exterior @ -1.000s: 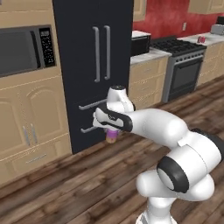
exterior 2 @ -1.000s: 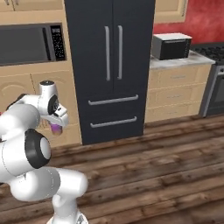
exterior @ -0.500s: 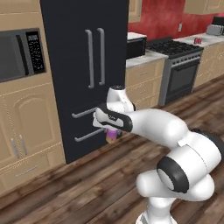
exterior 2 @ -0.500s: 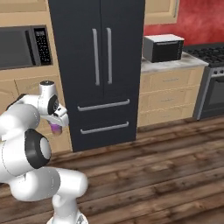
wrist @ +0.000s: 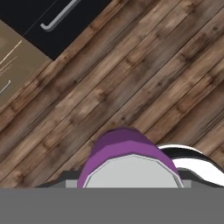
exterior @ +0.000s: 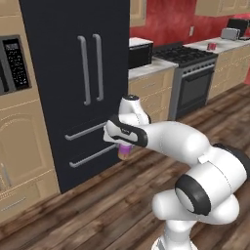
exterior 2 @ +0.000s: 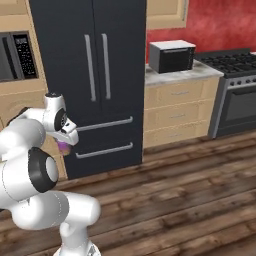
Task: Four empty soda cans are scattered around the kitchen. Gather all the cans and cluster them next to the stove for recycling.
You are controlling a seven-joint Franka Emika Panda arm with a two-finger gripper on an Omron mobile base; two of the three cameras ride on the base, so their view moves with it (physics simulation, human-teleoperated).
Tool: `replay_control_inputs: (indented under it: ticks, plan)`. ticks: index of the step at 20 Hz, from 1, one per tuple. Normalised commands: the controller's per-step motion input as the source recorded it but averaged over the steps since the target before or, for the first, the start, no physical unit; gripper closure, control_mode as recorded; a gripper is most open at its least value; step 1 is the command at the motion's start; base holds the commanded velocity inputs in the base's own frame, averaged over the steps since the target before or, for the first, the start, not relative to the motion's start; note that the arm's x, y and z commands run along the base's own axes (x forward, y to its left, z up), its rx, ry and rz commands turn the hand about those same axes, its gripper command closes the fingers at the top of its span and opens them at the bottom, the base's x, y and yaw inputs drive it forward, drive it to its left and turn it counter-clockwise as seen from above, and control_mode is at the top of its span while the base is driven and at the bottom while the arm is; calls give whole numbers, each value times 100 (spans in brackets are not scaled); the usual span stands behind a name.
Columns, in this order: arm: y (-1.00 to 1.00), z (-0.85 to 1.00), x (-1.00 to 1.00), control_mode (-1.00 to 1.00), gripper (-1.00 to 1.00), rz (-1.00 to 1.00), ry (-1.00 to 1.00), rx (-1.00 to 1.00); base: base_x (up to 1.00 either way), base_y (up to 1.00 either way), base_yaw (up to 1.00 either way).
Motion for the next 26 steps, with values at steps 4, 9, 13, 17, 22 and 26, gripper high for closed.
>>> replay_control_inputs:
  ticks: [4, 9, 13, 17, 22, 26]
  plan:
    - [0, 0, 0, 100, 100, 0, 0, 0, 48, -33, -11]
    - [0, 0, 0, 100, 100, 0, 0, 0, 47, -32, -12]
    - [0, 0, 0, 100, 100, 0, 0, 0, 48, -32, -12]
    - [0, 0, 0, 100, 100, 0, 0, 0, 47, -32, -11]
    - [0, 0, 0, 100, 100, 0, 0, 0, 48, -30, -11]
    - [0, 0, 0, 100, 100, 0, 0, 0, 53, -28, -8]
